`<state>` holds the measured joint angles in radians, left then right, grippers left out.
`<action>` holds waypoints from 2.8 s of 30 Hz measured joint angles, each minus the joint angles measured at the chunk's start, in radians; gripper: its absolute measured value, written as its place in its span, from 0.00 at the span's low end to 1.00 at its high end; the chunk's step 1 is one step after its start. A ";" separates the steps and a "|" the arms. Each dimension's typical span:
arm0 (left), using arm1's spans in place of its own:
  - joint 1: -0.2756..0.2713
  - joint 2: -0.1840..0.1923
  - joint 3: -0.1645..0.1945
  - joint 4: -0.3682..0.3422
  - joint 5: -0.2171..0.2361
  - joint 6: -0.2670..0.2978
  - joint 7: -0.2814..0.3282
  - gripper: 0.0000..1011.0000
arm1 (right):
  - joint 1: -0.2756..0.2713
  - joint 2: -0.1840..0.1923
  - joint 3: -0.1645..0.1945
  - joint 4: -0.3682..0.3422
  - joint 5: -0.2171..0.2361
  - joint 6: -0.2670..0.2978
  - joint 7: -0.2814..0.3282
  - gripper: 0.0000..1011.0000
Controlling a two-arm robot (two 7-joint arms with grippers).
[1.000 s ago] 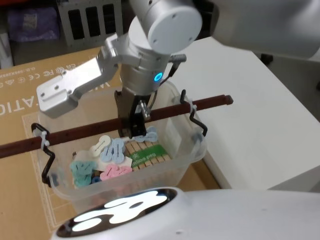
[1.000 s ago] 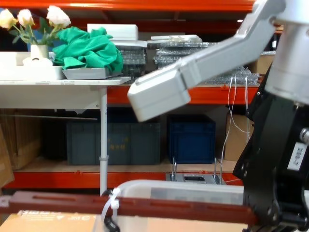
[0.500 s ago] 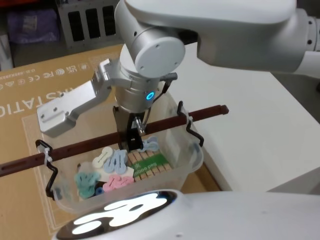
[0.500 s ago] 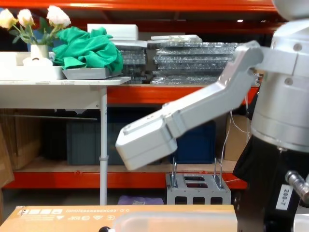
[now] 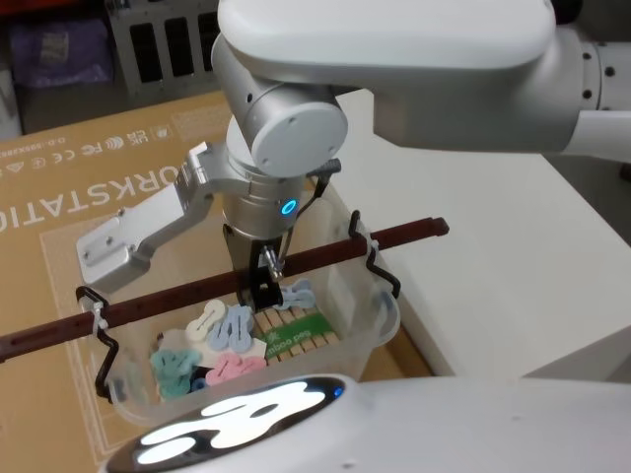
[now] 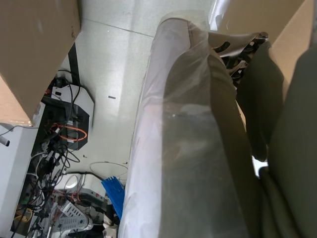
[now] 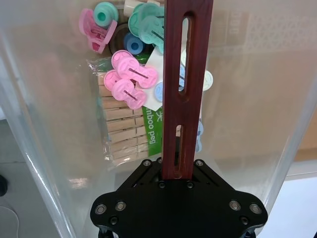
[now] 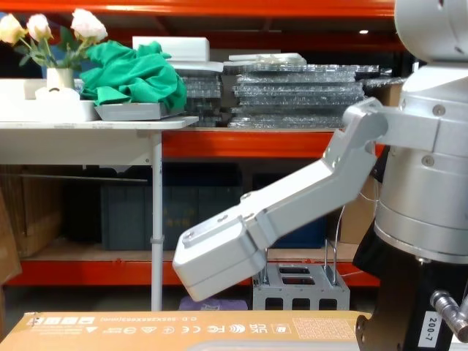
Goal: Use one hand to grasp the basket and place it at the designated location.
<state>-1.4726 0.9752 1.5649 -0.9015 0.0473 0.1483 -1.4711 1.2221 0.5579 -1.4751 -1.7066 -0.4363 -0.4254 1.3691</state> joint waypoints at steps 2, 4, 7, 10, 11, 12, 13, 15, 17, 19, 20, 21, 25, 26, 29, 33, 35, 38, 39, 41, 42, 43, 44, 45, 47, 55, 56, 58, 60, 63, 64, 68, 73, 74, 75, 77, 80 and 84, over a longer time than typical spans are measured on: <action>0.000 0.000 0.000 0.000 0.000 0.000 0.000 0.00 | 0.001 -0.002 -0.005 0.001 -0.003 0.003 -0.001 0.00; 0.000 0.000 0.000 0.000 0.000 0.000 0.000 0.00 | 0.004 -0.002 -0.010 0.003 -0.003 0.003 -0.003 0.00; 0.000 0.000 0.000 0.000 0.000 0.000 0.000 0.00 | 0.008 0.000 -0.015 0.003 -0.002 0.004 -0.009 0.05; 0.000 0.000 0.000 0.000 0.000 0.000 0.000 0.00 | 0.011 0.003 -0.018 0.003 0.001 0.005 -0.013 0.11; 0.000 0.000 0.000 0.000 0.000 0.000 0.000 0.00 | 0.013 0.004 -0.018 0.003 0.003 0.005 -0.015 0.16; 0.000 0.000 0.000 0.000 0.000 0.000 0.000 0.00 | 0.016 0.008 -0.019 0.003 0.008 0.006 -0.018 0.19; 0.000 0.000 0.000 0.000 0.000 0.000 0.000 0.00 | 0.018 0.011 -0.020 0.003 0.011 0.007 -0.020 0.22; 0.000 0.000 0.000 0.000 0.000 0.000 0.000 0.00 | 0.021 0.014 -0.022 0.003 0.012 0.008 -0.023 0.28; 0.000 0.000 0.000 0.000 0.000 0.000 0.000 0.00 | 0.022 0.016 -0.024 0.001 0.013 0.010 -0.025 0.34; 0.000 0.000 0.000 0.000 0.000 0.000 0.000 0.00 | 0.025 0.019 -0.028 -0.001 0.017 0.013 -0.029 0.40; 0.000 0.000 0.000 0.000 0.000 0.000 0.000 0.00 | 0.027 0.021 -0.030 -0.001 0.020 0.016 -0.030 0.43; 0.000 0.000 0.000 0.000 0.000 0.000 0.000 0.00 | 0.028 0.022 -0.030 -0.002 0.022 0.017 -0.031 0.46; 0.000 0.000 0.000 0.000 0.000 0.000 0.000 0.00 | 0.035 0.028 -0.033 -0.007 0.027 0.022 -0.039 0.60; 0.000 0.000 0.000 0.000 0.000 0.000 0.000 0.00 | 0.038 0.032 -0.033 -0.012 0.030 0.024 -0.042 0.64; 0.000 0.000 0.000 0.000 0.000 0.000 0.000 0.00 | 0.042 0.040 -0.033 -0.017 0.033 0.025 -0.049 0.69; 0.000 0.000 0.000 0.000 0.000 0.000 0.000 0.00 | 0.049 0.048 -0.035 -0.027 0.038 0.032 -0.056 0.85; 0.000 0.000 0.000 0.000 0.000 0.000 0.000 0.00 | 0.051 0.049 -0.036 -0.028 0.039 0.033 -0.058 0.88; 0.000 0.000 0.000 0.000 0.000 0.000 0.000 0.00 | 0.058 0.056 -0.035 -0.040 0.045 0.039 -0.061 0.96; 0.000 0.000 0.000 0.000 0.000 0.000 0.000 0.00 | 0.060 0.060 -0.033 -0.045 0.048 0.039 -0.061 0.97; 0.000 0.000 0.000 0.000 0.000 0.000 0.000 0.00 | 0.064 0.066 -0.028 -0.051 0.053 0.040 -0.063 0.99; 0.000 0.000 0.000 0.000 0.000 0.000 0.000 0.00 | 0.067 0.072 -0.023 -0.055 0.059 0.040 -0.065 0.99; 0.000 0.000 0.000 0.000 0.000 0.000 0.000 0.00 | 0.069 0.076 -0.019 -0.057 0.063 0.040 -0.066 0.99; 0.000 0.000 0.000 0.000 0.000 0.000 0.000 0.00 | 0.071 0.080 -0.015 -0.059 0.067 0.040 -0.068 0.99; 0.000 0.000 0.000 0.000 0.000 0.000 0.000 0.00 | 0.073 0.084 -0.011 -0.061 0.071 0.040 -0.069 0.99; 0.000 0.000 0.000 0.000 0.000 0.000 0.000 0.00 | 0.078 0.096 0.000 -0.066 0.085 0.039 -0.071 0.99; 0.000 0.000 0.000 0.000 0.000 0.000 0.000 0.00 | 0.101 0.166 0.060 -0.094 0.151 0.021 -0.077 0.99; 0.000 0.000 0.000 0.000 0.000 0.000 0.000 0.00 | 0.102 0.174 0.065 -0.097 0.157 0.019 -0.078 0.99; 0.000 0.000 0.000 0.000 0.000 0.000 0.000 0.00 | 0.103 0.185 0.075 -0.102 0.164 0.016 -0.078 0.99; 0.000 0.000 0.000 0.000 0.000 0.000 0.000 0.00 | 0.103 0.201 0.088 -0.109 0.173 0.011 -0.080 0.99; 0.000 0.000 0.000 0.000 0.000 0.000 0.000 0.00 | 0.107 0.233 0.112 -0.118 0.192 0.000 -0.082 0.99; 0.000 0.000 0.000 0.000 0.000 0.000 0.000 0.00 | 0.108 0.245 0.122 -0.122 0.199 -0.004 -0.084 0.99; 0.000 0.000 0.000 0.000 0.000 0.000 0.000 0.00 | 0.110 0.268 0.141 -0.127 0.214 -0.015 -0.085 0.99; 0.000 0.000 0.000 0.000 0.000 0.000 0.000 0.00 | 0.113 0.308 0.176 -0.140 0.248 -0.036 -0.088 0.99; 0.000 0.000 0.000 0.000 0.000 0.000 0.000 0.00 | 0.114 0.316 0.184 -0.143 0.256 -0.042 -0.089 0.99; 0.000 0.000 0.000 0.000 0.000 0.000 0.000 0.00 | 0.114 0.319 0.187 -0.144 0.259 -0.044 -0.089 0.99; 0.000 0.000 0.000 -0.001 0.000 0.000 0.000 0.00 | 0.113 0.323 0.193 -0.146 0.263 -0.048 -0.089 0.99; 0.000 0.000 0.000 0.000 0.000 0.000 0.000 0.00 | 0.111 0.333 0.205 -0.152 0.274 -0.055 -0.089 0.99; 0.000 0.000 0.000 0.000 0.000 0.000 0.000 0.00 | 0.106 0.348 0.220 -0.168 0.283 -0.064 -0.087 0.99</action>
<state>-1.4726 0.9752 1.5648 -0.9016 0.0474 0.1482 -1.4711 1.3278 0.9057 -1.2554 -1.8746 -0.1528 -0.4894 1.2818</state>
